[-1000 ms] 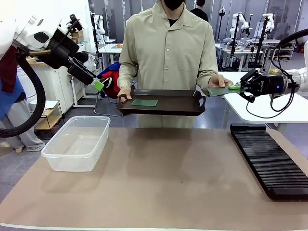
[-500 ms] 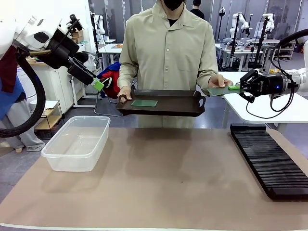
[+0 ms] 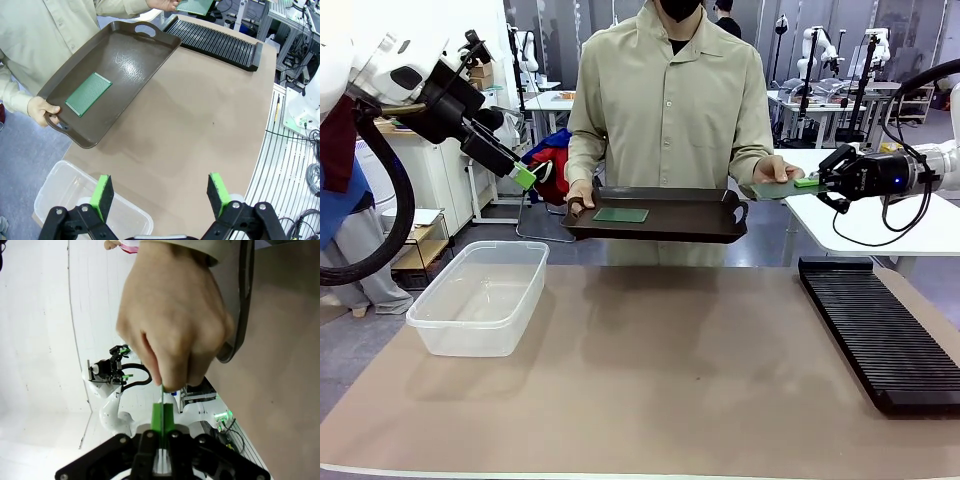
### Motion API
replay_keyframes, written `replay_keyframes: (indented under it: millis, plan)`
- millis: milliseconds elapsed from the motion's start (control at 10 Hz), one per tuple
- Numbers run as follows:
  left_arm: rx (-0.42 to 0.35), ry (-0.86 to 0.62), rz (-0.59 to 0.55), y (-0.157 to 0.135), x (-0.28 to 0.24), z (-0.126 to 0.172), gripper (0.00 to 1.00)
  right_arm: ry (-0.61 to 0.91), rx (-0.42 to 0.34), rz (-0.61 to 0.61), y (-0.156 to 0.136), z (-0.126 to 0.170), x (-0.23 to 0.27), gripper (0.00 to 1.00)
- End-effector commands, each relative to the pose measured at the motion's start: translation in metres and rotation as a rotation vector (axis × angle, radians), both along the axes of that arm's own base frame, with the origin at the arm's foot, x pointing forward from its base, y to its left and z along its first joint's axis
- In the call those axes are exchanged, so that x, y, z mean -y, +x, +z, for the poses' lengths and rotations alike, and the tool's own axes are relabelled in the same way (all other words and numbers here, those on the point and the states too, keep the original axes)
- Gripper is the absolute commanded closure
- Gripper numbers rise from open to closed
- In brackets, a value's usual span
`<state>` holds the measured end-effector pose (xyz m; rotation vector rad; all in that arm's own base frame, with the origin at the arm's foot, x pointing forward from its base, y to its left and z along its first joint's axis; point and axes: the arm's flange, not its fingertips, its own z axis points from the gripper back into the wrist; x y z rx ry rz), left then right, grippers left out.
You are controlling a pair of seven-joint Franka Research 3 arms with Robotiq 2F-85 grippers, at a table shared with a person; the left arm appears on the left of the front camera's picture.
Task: Sort PCBs into racks and boxes based on the side picked up.
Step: If the short side of the Blank PCB is picked up, insert it into the PCB Rack ; if the long side is picked up, place it in the Organizing box.
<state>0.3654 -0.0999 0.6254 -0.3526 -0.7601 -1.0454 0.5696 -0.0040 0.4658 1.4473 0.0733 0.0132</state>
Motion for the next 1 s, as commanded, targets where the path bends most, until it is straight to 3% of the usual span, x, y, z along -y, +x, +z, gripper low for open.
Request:
replay_keyframes:
  millis: [0,900]
  plan:
    - [-0.007,0.000,-0.003,-0.0010,-0.0006,-0.0005,0.00,0.014,-0.003,0.007,-0.0009,0.0006,-0.0009,1.00]
    - [-0.007,0.000,-0.003,-0.0010,-0.0006,-0.0005,0.00,0.014,-0.003,0.007,-0.0009,0.0006,-0.0009,1.00]
